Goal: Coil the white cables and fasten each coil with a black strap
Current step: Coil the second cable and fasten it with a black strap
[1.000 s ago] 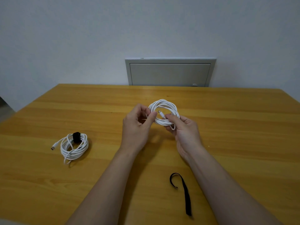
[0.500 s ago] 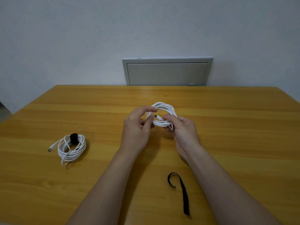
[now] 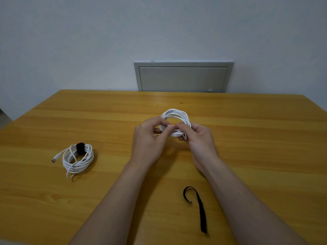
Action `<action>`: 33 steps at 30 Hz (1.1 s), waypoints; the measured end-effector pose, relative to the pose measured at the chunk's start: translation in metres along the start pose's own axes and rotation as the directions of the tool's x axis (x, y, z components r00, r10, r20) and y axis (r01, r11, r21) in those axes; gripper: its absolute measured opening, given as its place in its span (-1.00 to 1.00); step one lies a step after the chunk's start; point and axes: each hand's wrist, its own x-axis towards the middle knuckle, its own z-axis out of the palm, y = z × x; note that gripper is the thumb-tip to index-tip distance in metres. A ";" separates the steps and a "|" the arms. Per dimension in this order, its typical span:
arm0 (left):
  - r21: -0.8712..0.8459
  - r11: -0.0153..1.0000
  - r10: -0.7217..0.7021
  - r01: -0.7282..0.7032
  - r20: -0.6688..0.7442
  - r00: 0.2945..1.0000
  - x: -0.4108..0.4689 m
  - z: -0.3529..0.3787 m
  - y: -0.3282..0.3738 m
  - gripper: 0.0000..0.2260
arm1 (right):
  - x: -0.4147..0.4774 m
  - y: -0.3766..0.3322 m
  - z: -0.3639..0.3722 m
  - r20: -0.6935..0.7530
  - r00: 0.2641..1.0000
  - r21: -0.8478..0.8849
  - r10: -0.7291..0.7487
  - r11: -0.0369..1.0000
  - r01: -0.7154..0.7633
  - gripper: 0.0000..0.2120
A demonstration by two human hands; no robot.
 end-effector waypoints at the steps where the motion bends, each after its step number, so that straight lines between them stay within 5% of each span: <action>1: -0.031 0.999 -0.031 0.031 0.005 1.000 0.000 0.001 0.000 -0.90 | 0.000 0.000 0.000 -0.001 1.000 0.002 0.001 1.000 -0.001 -0.84; 6: -0.205 0.972 -0.112 0.116 0.030 0.993 -0.002 0.005 0.001 -0.91 | 0.001 0.000 -0.002 -0.033 0.998 -0.014 0.055 0.998 -0.055 -0.82; 18: -0.237 0.968 -0.089 0.088 0.008 0.996 -0.001 0.005 -0.001 -0.87 | 0.000 -0.001 -0.002 0.031 0.992 0.081 0.123 0.989 -0.125 -0.82; 24: -0.364 0.909 -0.195 0.202 0.056 0.979 -0.003 0.010 0.000 -0.87 | 0.001 -0.003 -0.003 0.009 0.983 0.141 0.182 0.973 -0.181 -0.86; 29: -0.350 0.909 -0.175 0.228 0.176 0.969 -0.005 0.009 0.007 -0.86 | -0.001 -0.008 -0.010 0.055 0.984 -0.033 0.171 0.985 -0.169 -0.62; 33: -0.457 0.841 -0.191 0.289 0.249 0.949 -0.004 0.006 0.008 -0.79 | -0.006 -0.010 -0.006 -0.017 1.000 -0.241 -0.003 0.971 -0.001 -0.70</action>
